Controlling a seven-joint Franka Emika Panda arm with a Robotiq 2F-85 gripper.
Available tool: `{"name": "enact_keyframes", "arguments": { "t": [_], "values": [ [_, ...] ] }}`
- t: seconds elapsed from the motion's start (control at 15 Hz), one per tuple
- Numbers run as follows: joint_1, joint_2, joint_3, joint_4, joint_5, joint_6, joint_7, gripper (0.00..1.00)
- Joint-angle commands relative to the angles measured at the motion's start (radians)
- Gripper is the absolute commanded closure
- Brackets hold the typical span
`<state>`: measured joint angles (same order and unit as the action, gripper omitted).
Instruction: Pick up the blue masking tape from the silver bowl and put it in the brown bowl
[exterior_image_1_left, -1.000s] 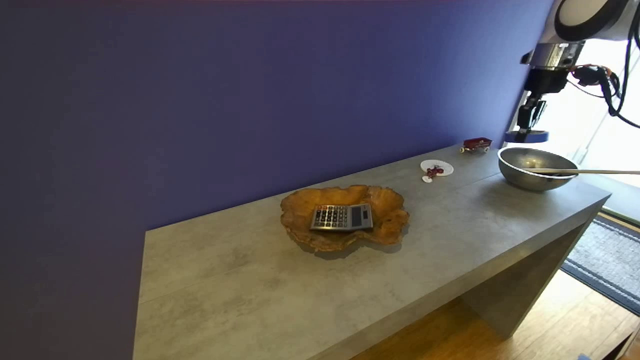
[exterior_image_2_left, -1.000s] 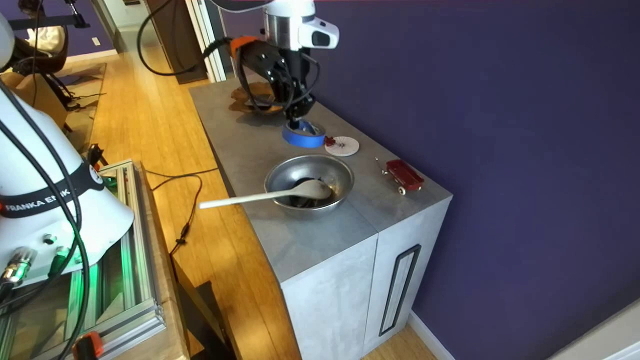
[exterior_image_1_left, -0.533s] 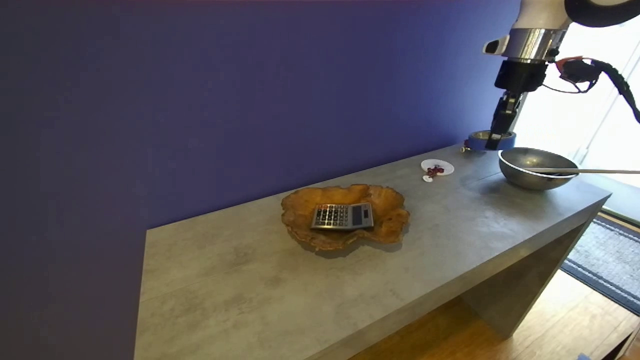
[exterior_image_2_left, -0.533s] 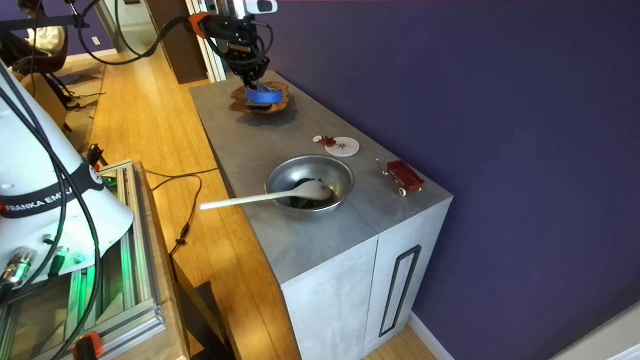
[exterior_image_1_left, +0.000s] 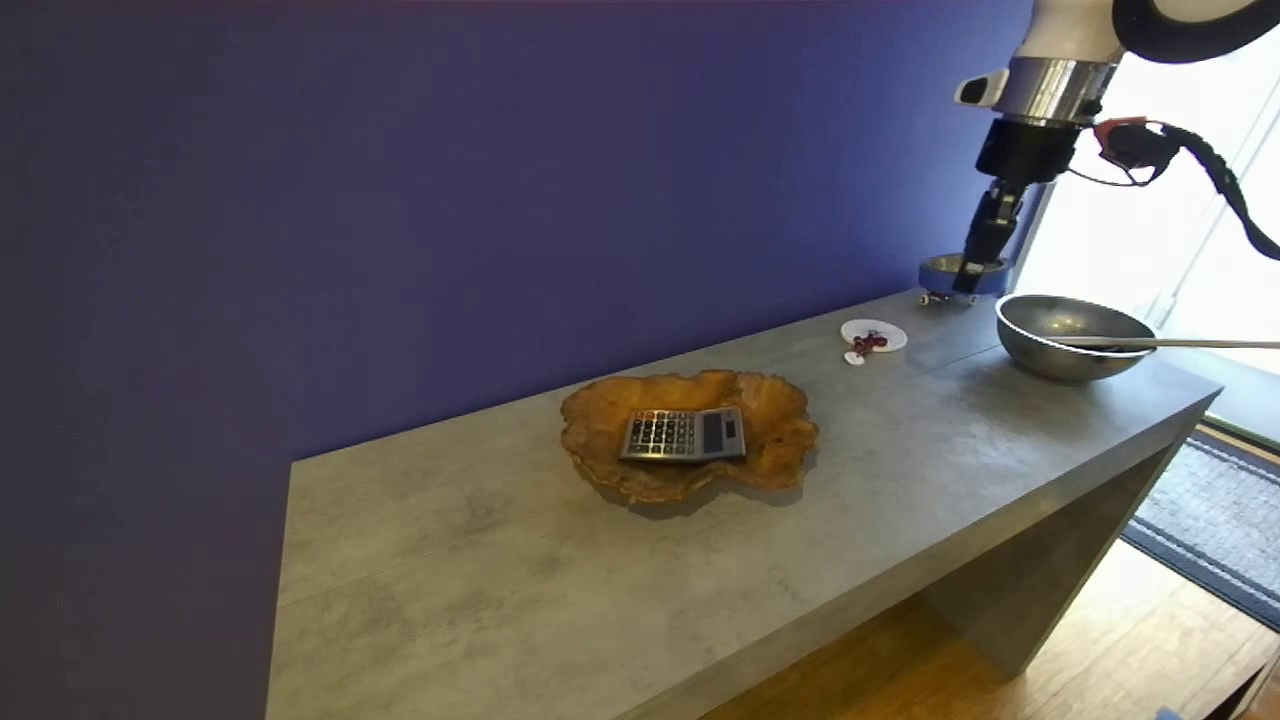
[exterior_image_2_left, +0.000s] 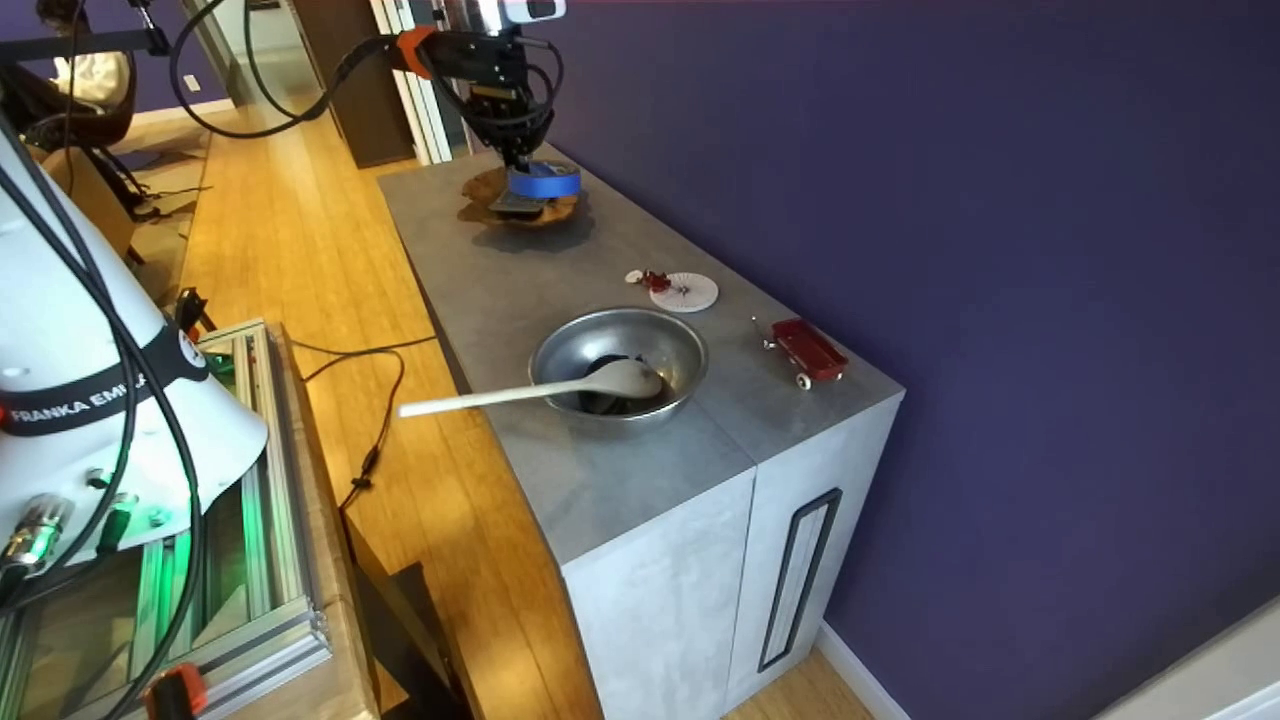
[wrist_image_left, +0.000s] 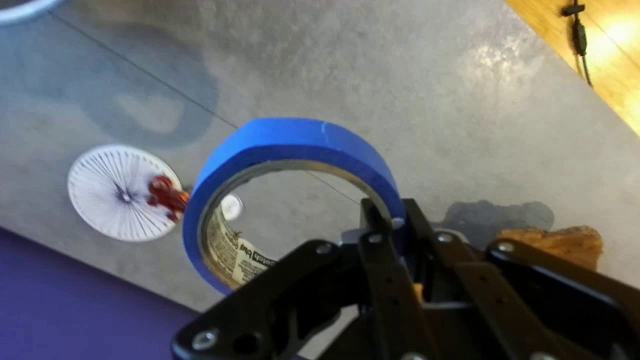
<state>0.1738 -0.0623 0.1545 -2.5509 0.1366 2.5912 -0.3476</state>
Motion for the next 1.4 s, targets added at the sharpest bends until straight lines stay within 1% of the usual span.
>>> {"name": "enact_keyframes", "arguments": {
  "t": [0.0,0.2,0.33,0.47,0.6,0.73,0.8,0.93,1.13,1.2,1.27,1.33],
  "values": [
    [0.077,0.117,0.083,0.147,-0.098,0.040,0.041,0.97],
    [0.136,0.235,0.147,0.302,-0.181,0.041,0.029,0.97],
    [0.161,0.344,0.168,0.421,-0.247,0.061,-0.002,0.97],
    [0.178,0.451,0.185,0.537,-0.294,0.079,-0.054,0.97],
    [0.188,0.567,0.212,0.655,-0.315,0.086,-0.126,0.97],
    [0.176,0.690,0.243,0.764,-0.322,0.078,-0.233,0.97],
    [0.156,0.754,0.266,0.813,-0.315,0.071,-0.306,0.97],
    [0.139,0.842,0.294,0.886,-0.301,0.044,-0.402,0.97],
    [0.150,0.926,0.279,0.964,-0.305,0.002,-0.462,0.97],
    [0.157,0.945,0.265,0.980,-0.308,-0.003,-0.467,0.95],
    [0.157,0.958,0.261,1.003,-0.306,-0.017,-0.476,0.62],
    [0.152,0.965,0.265,1.016,-0.298,-0.034,-0.486,0.60]
  ]
}}
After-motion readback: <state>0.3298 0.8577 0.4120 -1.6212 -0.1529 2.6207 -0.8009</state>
